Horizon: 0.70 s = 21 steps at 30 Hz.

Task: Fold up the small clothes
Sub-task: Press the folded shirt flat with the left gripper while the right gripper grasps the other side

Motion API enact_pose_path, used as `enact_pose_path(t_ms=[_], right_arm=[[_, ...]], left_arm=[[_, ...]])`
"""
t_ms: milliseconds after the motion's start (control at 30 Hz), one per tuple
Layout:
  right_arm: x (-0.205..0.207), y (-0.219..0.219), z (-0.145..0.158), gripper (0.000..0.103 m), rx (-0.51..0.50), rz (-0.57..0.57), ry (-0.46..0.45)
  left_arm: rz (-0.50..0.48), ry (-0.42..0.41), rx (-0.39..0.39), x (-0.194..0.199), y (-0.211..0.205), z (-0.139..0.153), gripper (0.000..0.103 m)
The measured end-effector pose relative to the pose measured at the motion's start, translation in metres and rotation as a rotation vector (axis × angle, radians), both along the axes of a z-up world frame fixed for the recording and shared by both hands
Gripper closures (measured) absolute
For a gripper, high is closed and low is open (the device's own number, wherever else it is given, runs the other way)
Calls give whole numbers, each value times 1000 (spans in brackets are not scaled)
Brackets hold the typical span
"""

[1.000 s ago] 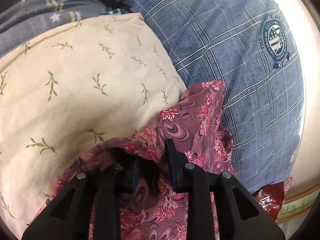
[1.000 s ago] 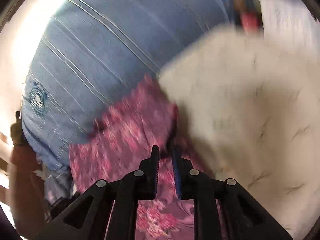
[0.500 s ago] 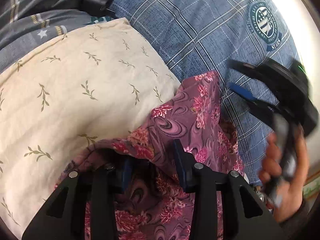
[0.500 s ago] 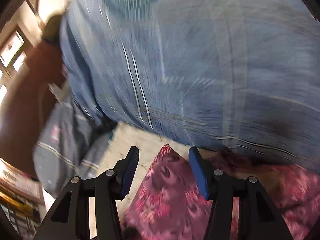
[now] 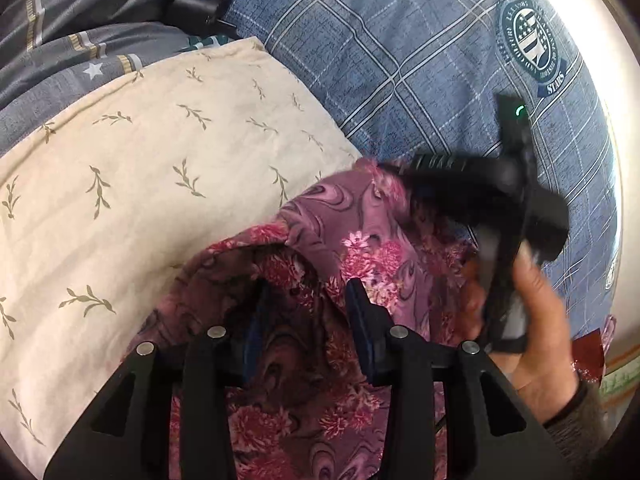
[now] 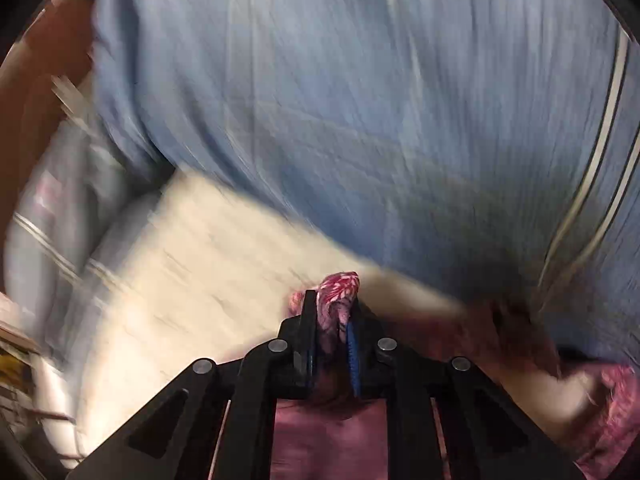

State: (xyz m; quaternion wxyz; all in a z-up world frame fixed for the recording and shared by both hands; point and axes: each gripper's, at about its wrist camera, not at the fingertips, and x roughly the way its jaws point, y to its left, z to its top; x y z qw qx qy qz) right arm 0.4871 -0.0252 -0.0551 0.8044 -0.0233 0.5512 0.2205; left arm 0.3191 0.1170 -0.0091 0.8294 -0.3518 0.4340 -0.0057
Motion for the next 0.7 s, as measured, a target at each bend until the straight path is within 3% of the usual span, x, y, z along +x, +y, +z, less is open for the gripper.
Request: enact_pose_path(t_ms=[67,100,233,333,400,500,533,567,700], right_arm=[[-7,-24,13,84,180,-66,-28],[-10,-41,23,74,298,-122,-27],[-23,-67,45,66,440,-173,-71],[-25,-64,43,56,382,-170,-63],[-19,-50,36,56,319,-158,-42],[-17,-23,22,88,167,-104,-84],[-16,-20,19,85,124,-112,-96],[-16,-21,18,85,117,-130,-89],[-40,-74,48,82,275,-190,-104]], left_arm=[[7,-8,-20,-2,2,1,65],[10,-10,-33,-2,4,1,62],[20,-13,-55,-2,6,-1,61],[11,-15,-18,-3,0,0,60],[6,-16,-4,-3,-3,2,60],[11,-17,-12,-1,-1,0,60],[8,-15,-11,0,-1,0,60],[6,-14,-10,1,0,0,60],[-1,-11,-21,3,1,1,57]])
